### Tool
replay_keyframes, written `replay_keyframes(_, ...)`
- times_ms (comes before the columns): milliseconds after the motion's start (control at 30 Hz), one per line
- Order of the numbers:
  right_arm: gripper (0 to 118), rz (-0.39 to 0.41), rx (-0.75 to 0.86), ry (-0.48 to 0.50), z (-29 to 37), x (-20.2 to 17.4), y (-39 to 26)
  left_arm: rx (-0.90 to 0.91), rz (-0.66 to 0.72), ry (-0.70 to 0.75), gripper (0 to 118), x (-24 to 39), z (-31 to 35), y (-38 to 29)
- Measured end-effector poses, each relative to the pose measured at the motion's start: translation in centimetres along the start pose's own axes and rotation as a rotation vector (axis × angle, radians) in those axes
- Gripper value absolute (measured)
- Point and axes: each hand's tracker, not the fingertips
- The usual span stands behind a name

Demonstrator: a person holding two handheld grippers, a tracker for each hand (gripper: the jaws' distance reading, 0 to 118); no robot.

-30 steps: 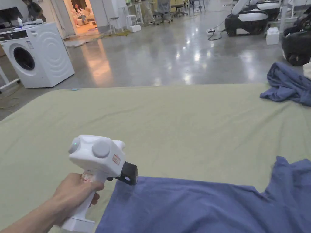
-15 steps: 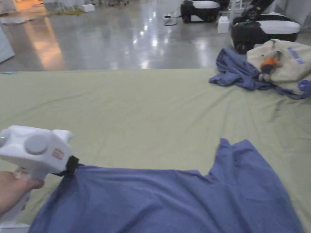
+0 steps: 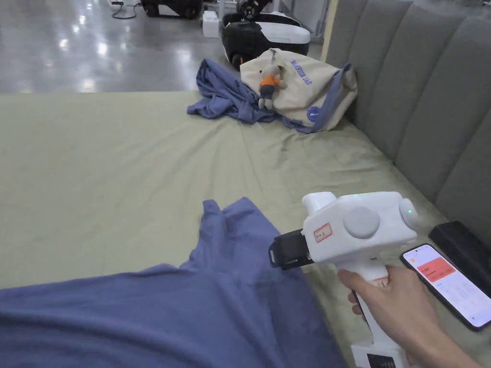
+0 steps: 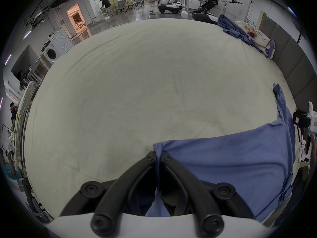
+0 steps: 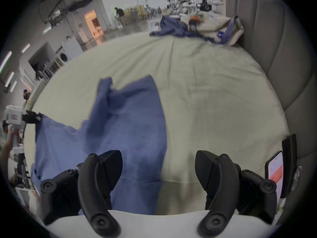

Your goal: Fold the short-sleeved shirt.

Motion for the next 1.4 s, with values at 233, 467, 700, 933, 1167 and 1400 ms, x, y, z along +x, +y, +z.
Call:
replay_keyframes(233,84,0.009,-0.036,0.035,0.6,-1.1,-1.9,-0.017,-0.032,0.003,3,0.3,-0.6,0.3)
replay_keyframes(467,7,0.137,0.027,-0.047,1.7,-3.2,-1.8,-0.029,-0.057,-0.011,3,1.6,-0.8,-0.2)
replay_keyframes(700,6,0.041,0.084,0.156,2.3,-2.7,-1.9,0.035,-0.018,-0.05,3,0.7,0.5,-0.7)
replay_keyframes(933,6,-0.085,0.182,0.262,8.6,-0.3,-3.6,0.121,0.053,-0.116,3,-2.2,4.4,-2.4)
replay_keyframes(1167,6,-0.105,0.23,0.316,13.1,-0.7,-7.1,0.148,0.096,-0.157,3,-3.9,8.2,-6.7)
replay_keyframes(1400,6,-0.083,0.232,0.362,18.2,-1.7,-13.0,0.151,0.133,-0.177,3,-5.4,12.2,-13.3)
